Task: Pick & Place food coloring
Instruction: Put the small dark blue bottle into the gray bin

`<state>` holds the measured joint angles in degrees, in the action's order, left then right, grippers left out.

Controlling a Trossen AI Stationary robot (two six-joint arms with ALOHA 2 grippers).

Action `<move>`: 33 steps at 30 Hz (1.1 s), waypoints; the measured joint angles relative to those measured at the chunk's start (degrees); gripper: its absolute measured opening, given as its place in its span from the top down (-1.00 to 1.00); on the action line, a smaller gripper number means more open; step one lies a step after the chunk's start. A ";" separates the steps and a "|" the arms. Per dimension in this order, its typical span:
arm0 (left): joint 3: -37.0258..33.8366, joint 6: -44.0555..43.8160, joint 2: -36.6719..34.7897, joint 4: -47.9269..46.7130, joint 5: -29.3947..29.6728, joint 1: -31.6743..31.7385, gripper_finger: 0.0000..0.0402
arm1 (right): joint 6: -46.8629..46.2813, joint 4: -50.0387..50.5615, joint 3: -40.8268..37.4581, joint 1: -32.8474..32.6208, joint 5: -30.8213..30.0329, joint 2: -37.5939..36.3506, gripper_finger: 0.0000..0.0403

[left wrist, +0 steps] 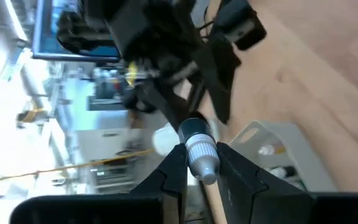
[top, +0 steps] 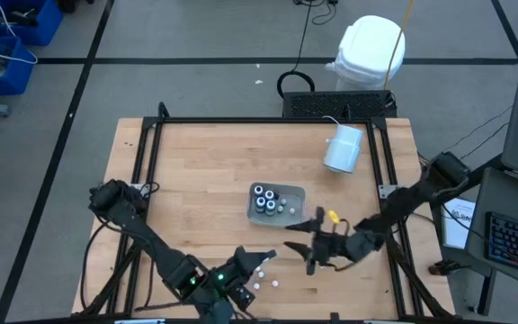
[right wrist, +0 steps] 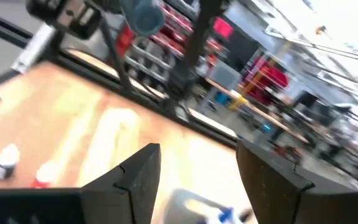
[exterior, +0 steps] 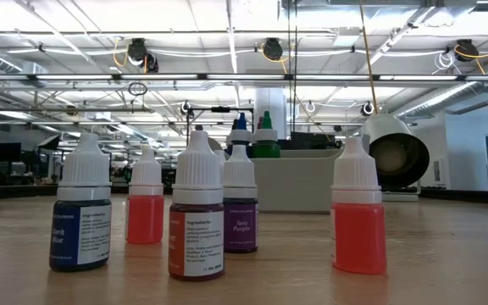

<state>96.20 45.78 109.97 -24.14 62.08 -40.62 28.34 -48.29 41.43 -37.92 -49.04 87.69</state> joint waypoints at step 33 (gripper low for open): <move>11.21 -34.48 -0.33 -18.05 -49.21 37.45 0.64 | -6.37 17.11 0.07 -25.04 -21.68 -11.42 0.33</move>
<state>107.42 11.30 109.64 -42.19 12.87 -3.17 21.97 -31.17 41.50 -62.96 -70.72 76.27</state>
